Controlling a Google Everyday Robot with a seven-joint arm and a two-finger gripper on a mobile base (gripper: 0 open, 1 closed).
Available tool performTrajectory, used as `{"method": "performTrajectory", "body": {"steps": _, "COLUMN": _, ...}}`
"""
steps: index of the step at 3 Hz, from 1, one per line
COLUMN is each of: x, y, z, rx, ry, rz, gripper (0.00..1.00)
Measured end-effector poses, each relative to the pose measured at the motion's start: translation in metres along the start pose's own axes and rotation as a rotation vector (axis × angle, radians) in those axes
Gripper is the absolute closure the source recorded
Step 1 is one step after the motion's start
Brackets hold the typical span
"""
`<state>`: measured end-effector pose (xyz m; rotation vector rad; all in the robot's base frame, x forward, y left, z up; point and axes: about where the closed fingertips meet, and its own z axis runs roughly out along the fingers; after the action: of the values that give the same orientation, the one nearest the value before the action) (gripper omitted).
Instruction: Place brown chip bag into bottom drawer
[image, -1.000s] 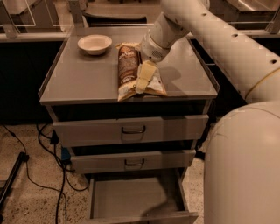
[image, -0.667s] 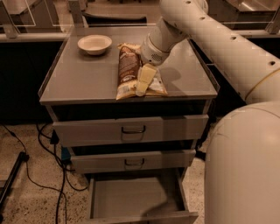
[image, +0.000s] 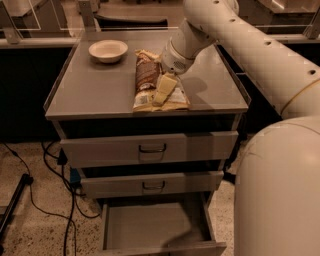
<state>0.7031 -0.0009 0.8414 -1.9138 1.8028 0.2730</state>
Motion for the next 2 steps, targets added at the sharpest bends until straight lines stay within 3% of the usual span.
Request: {"method": "performTrajectory", "body": {"steps": 2, "x": -0.0042, "y": -0.0018, "z": -0.0074, "rx": 0.000, "ry": 0.000, "rz": 0.000, "gripper": 0.96}}
